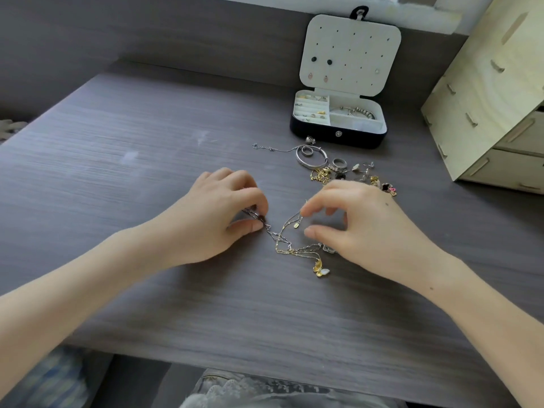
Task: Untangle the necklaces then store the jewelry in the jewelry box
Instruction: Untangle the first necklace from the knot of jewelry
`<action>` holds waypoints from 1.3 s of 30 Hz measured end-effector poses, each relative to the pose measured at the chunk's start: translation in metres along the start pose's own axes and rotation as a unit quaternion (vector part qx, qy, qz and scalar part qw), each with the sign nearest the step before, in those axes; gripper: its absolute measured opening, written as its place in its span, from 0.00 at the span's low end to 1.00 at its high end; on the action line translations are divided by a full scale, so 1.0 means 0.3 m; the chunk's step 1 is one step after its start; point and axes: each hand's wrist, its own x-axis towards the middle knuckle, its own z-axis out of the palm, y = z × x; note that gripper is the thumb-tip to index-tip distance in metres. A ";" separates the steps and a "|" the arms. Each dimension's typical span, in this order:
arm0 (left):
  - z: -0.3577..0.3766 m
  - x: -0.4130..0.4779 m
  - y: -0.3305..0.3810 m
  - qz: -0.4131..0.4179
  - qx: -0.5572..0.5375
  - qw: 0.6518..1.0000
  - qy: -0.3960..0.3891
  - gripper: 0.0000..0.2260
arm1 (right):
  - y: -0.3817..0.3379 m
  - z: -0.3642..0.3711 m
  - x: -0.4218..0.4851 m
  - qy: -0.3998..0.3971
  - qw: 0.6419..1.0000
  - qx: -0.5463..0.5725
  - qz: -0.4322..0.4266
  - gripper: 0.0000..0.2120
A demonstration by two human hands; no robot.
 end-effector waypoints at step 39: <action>0.062 0.110 0.177 0.107 -0.060 0.991 -0.056 0.14 | 0.106 -0.096 -0.171 -0.110 0.992 0.028 0.051 0.06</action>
